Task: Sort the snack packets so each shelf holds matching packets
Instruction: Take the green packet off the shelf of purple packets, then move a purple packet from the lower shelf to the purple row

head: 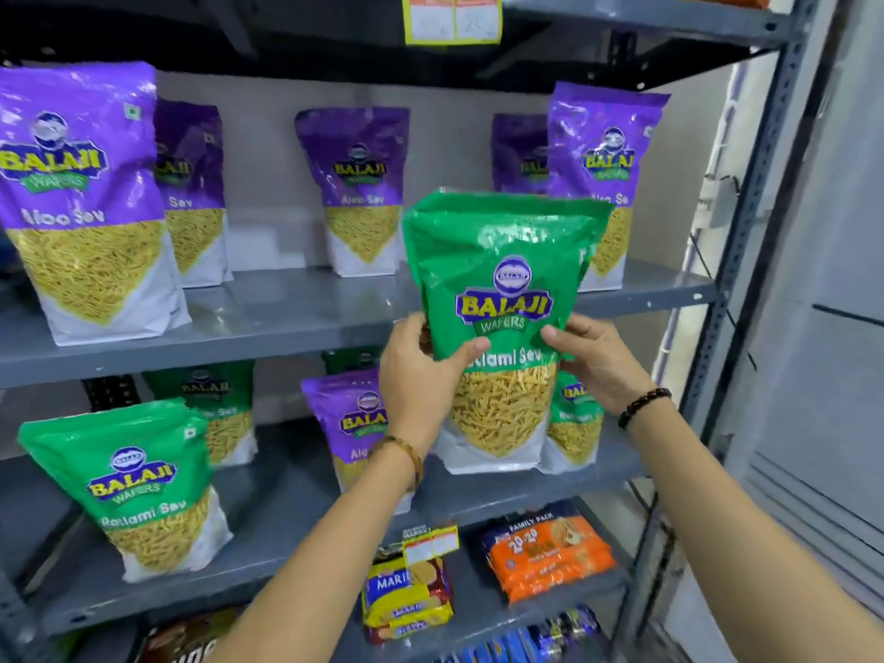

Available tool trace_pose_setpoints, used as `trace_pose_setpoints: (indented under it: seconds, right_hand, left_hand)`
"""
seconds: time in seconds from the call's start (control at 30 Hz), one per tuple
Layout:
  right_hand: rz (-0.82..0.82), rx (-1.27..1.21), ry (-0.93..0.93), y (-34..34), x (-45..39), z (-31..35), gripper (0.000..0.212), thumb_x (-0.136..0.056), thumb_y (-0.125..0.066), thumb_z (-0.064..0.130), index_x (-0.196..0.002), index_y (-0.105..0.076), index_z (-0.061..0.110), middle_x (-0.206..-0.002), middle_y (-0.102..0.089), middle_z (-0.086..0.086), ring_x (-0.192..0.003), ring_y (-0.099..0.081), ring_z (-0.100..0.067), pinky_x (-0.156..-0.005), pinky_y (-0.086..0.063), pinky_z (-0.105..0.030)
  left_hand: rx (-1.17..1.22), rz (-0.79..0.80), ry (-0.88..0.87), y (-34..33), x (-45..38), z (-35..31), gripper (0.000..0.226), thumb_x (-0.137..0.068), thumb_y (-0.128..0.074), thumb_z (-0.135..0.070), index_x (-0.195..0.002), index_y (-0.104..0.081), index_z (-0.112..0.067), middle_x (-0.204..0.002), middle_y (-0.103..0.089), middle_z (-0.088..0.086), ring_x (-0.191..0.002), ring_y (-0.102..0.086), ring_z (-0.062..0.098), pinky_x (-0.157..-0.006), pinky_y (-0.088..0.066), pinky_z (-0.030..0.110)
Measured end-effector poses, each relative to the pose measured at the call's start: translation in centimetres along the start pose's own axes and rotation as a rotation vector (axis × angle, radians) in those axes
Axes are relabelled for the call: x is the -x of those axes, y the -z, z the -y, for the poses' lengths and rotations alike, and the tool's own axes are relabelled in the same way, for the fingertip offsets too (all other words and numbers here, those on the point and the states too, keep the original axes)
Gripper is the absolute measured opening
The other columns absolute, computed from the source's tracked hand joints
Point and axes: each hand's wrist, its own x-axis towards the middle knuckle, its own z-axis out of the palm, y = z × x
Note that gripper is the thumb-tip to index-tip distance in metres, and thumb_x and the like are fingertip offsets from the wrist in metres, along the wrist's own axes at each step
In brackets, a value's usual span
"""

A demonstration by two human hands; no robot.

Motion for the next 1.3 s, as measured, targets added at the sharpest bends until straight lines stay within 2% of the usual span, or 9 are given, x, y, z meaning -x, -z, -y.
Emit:
trace_pose_setpoints:
  seconds: [0.17,0.27,0.37,0.5,0.67,0.77,0.87,0.97,1.3]
  right_hand:
    - [-0.036,0.126,-0.238,2.4,1.0,-7.3,0.045,-0.053,-0.081,0.033,-0.051,-0.039,0.016,-0.059,-0.026,-0.007,-0.063,-0.036,-0.018,-0.057,-0.029,-0.029]
    - [-0.027,0.174,-0.329,3.2,0.6,-11.4,0.057,-0.046,-0.085,0.040,-0.055,-0.043,0.004,-0.059,-0.034,-0.020,-0.056,-0.042,-0.024,-0.061,-0.038,-0.034]
    - [-0.075,0.148,-0.404,3.1,-0.7,-14.3,0.071,-0.061,-0.082,0.021,-0.098,-0.046,-0.027,-0.125,-0.035,-0.049,-0.109,-0.045,-0.061,-0.098,-0.041,-0.057]
    - [-0.069,0.142,-0.511,2.9,-3.9,-16.7,0.039,-0.052,-0.084,0.021,-0.048,-0.048,0.008,-0.047,-0.057,-0.003,-0.058,-0.050,-0.025,-0.061,-0.046,-0.027]
    - [-0.073,0.082,-0.512,3.0,-8.3,-21.2,0.046,-0.054,-0.084,0.025,-0.050,-0.038,0.020,-0.068,-0.047,-0.018,-0.081,-0.053,-0.030,-0.102,-0.038,-0.059]
    - [-0.081,0.085,-0.554,2.9,-9.9,-23.9,0.038,-0.058,-0.081,0.029,-0.059,-0.045,0.017,-0.101,-0.055,-0.044,-0.103,-0.056,-0.051,-0.092,-0.051,-0.043]
    - [-0.103,0.037,-0.550,2.3,-9.7,-23.3,0.031,-0.068,-0.076,0.019,-0.083,-0.058,-0.002,-0.110,-0.052,-0.044,-0.108,-0.052,-0.052,-0.107,-0.032,-0.057]
    - [-0.136,-0.043,-0.535,1.9,-9.9,-22.9,0.073,-0.069,-0.074,0.014,-0.131,-0.041,-0.007,-0.141,-0.045,-0.021,-0.129,-0.045,-0.034,-0.113,-0.031,-0.046]
    - [-0.352,-0.046,-0.470,-0.7,-7.4,-23.6,0.066,-0.080,-0.065,0.010,-0.138,-0.034,0.001,-0.146,-0.040,-0.016,-0.135,-0.038,-0.028,-0.111,-0.032,-0.040]
  left_hand:
    - [-0.059,0.086,0.192,-3.8,4.7,6.6,0.052,-0.058,-0.079,-0.046,-0.097,-0.057,-0.019,-0.099,-0.066,0.004,-0.092,-0.061,0.024,-0.078,-0.053,0.045]
    - [-0.088,0.128,0.300,-5.7,5.8,10.5,0.053,-0.059,-0.080,-0.041,-0.098,-0.054,-0.018,-0.102,-0.066,0.006,-0.094,-0.062,0.024,-0.078,-0.053,0.043]
    - [-0.113,0.146,0.401,-7.2,5.3,13.8,0.051,-0.059,-0.082,-0.033,-0.097,-0.054,-0.015,-0.102,-0.067,0.008,-0.093,-0.063,0.026,-0.077,-0.052,0.039]
    - [-0.151,0.132,0.491,-8.9,3.2,17.4,0.051,-0.058,-0.084,-0.026,-0.098,-0.055,-0.014,-0.104,-0.070,0.007,-0.089,-0.065,0.023,-0.072,-0.051,0.033]
    - [-0.226,0.089,0.534,-10.8,0.7,20.2,0.051,-0.060,-0.083,-0.025,-0.100,-0.053,-0.013,-0.108,-0.069,0.008,-0.094,-0.064,0.026,-0.077,-0.053,0.036]
    - [-0.261,0.063,0.549,-11.5,-0.2,21.1,0.052,-0.062,-0.081,-0.023,-0.103,-0.052,-0.009,-0.111,-0.067,0.010,-0.098,-0.063,0.028,-0.080,-0.052,0.037]
    - [-0.292,0.061,0.541,-11.9,-0.4,21.7,0.053,-0.063,-0.081,-0.025,-0.104,-0.051,-0.007,-0.111,-0.067,0.012,-0.098,-0.062,0.030,-0.078,-0.051,0.037]
    - [-0.299,0.080,0.556,-12.1,-0.5,21.8,0.054,-0.065,-0.080,-0.027,-0.106,-0.049,-0.007,-0.111,-0.067,0.011,-0.098,-0.062,0.030,-0.076,-0.049,0.034]
    - [-0.189,0.140,0.674,-9.6,2.3,21.6,0.073,-0.070,-0.076,-0.024,-0.131,-0.041,-0.005,-0.134,-0.052,0.016,-0.121,-0.050,0.030,-0.099,-0.044,0.039]
